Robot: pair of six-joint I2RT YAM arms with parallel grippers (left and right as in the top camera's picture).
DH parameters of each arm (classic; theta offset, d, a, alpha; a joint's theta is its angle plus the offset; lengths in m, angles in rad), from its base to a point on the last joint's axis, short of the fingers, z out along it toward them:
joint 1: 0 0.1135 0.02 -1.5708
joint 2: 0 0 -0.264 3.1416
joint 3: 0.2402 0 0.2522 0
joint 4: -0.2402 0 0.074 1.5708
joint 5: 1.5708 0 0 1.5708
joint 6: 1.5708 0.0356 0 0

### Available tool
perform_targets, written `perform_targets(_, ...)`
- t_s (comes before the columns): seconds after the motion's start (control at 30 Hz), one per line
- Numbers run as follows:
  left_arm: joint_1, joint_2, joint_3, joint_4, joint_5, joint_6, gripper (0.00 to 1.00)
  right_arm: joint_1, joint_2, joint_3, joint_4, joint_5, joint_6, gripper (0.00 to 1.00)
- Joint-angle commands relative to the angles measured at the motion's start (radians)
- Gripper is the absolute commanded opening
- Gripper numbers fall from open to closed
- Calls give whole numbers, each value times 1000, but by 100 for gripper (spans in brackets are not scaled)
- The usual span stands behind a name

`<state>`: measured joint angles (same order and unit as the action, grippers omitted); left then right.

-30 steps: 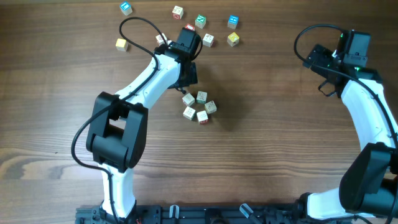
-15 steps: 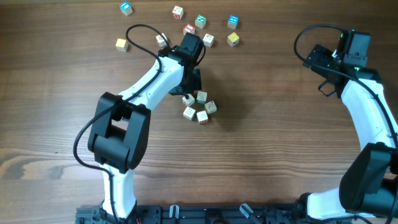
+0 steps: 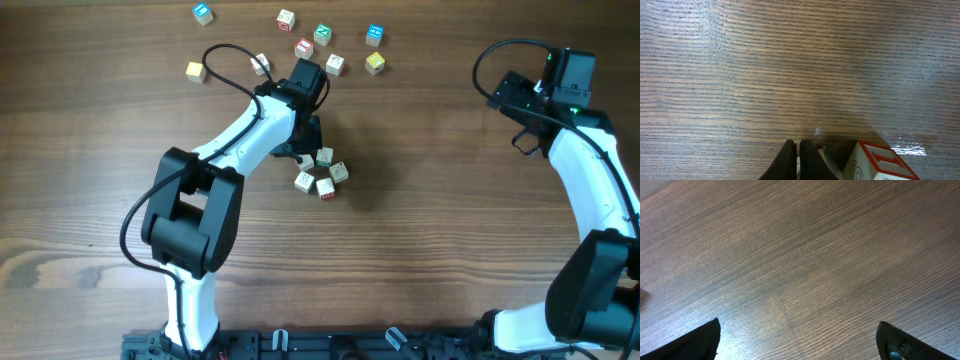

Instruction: Form a circle

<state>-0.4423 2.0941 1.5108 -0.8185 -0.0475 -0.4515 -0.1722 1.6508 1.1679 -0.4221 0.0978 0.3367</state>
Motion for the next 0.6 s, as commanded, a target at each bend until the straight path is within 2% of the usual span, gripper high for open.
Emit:
perform_targets(0.0, -1, -29, -8, 3, -31, -31, 6, 1, -3, 8, 0, -1, 11, 100)
perform_targets(0.57, 0, -29, -8, -32, -43, -36, 6, 1, -3, 8, 0, -1, 11, 99)
